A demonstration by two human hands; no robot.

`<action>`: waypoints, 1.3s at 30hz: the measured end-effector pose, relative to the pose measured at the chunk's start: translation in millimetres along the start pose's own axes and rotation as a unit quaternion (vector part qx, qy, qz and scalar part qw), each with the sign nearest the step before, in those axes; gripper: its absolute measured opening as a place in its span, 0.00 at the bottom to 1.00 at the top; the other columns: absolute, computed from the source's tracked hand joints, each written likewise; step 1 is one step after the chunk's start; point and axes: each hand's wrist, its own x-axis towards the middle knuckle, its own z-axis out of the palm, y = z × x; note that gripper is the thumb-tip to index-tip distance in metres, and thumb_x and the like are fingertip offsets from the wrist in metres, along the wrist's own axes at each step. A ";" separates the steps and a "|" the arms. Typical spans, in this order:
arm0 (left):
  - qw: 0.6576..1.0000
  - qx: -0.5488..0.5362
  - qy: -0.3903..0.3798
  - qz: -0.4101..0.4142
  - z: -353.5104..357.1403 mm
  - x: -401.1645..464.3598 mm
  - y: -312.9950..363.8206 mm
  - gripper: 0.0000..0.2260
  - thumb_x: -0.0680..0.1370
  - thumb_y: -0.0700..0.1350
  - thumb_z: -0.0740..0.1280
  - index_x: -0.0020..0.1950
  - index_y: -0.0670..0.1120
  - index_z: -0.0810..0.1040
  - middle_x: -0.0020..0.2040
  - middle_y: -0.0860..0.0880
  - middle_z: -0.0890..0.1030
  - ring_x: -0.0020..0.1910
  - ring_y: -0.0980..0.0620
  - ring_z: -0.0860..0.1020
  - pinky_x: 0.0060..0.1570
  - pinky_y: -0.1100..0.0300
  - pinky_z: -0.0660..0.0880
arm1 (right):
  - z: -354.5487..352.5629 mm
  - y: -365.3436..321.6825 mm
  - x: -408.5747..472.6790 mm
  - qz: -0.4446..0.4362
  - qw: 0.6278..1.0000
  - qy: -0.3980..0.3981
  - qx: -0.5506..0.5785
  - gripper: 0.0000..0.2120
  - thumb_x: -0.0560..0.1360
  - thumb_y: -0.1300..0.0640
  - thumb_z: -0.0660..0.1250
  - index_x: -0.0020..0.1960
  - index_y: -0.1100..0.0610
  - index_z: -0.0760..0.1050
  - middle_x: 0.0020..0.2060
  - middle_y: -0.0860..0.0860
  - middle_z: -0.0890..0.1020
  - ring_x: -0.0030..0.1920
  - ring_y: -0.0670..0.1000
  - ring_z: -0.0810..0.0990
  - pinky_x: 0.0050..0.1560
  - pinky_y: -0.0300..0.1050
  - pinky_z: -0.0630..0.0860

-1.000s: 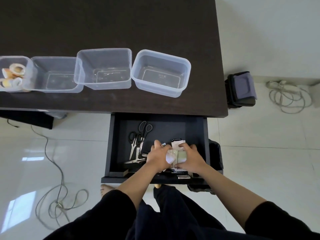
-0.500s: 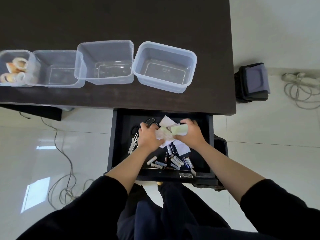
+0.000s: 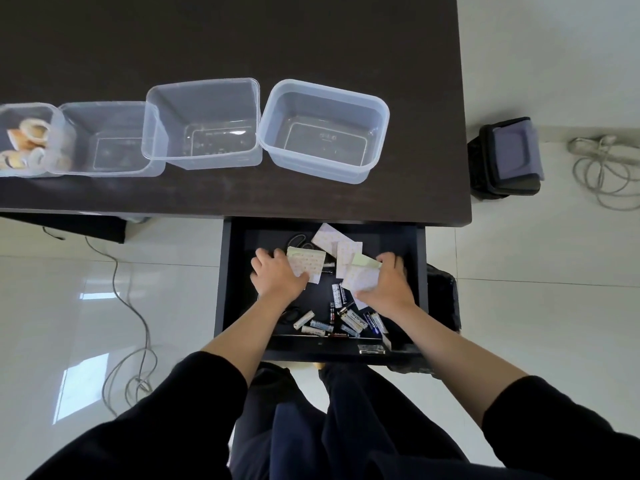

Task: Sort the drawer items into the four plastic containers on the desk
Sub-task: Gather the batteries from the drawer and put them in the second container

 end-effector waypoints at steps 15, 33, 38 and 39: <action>0.983 -0.042 0.090 0.155 10.7 -13.2 0.4 0.21 0.75 0.50 0.67 0.65 0.43 0.70 0.65 0.43 0.67 0.64 0.42 0.67 0.61 0.50 0.69 | 20.6 7.2 -26.1 -0.204 0.952 0.065 -0.220 0.11 0.70 0.54 0.71 0.46 0.60 0.76 0.39 0.57 0.80 0.40 0.61 0.80 0.36 0.48 0.74; 0.910 0.190 -0.089 0.358 7.0 28.5 68.4 0.36 0.71 0.55 0.70 0.75 0.59 0.55 0.74 0.45 0.57 0.74 0.38 0.52 0.72 0.36 0.41 | 25.1 5.6 -17.7 -0.003 0.994 0.044 -0.095 0.31 0.65 0.51 0.76 0.61 0.59 0.65 0.60 0.57 0.64 0.49 0.59 0.76 0.38 0.50 0.78; 0.921 0.210 -0.045 0.325 2.9 29.2 66.2 0.35 0.69 0.52 0.72 0.72 0.55 0.59 0.69 0.42 0.61 0.71 0.38 0.59 0.74 0.40 0.50 | 32.6 -0.9 -17.0 0.017 0.995 0.054 -0.081 0.29 0.66 0.55 0.73 0.61 0.58 0.63 0.60 0.56 0.63 0.51 0.59 0.74 0.35 0.45 0.75; 0.923 0.214 -0.033 0.320 2.3 29.9 63.4 0.34 0.69 0.53 0.72 0.71 0.54 0.59 0.68 0.42 0.62 0.70 0.38 0.60 0.73 0.41 0.52 | 33.4 -2.8 -16.7 0.028 0.995 0.061 -0.075 0.29 0.66 0.56 0.73 0.61 0.58 0.63 0.60 0.56 0.62 0.51 0.59 0.74 0.35 0.45 0.74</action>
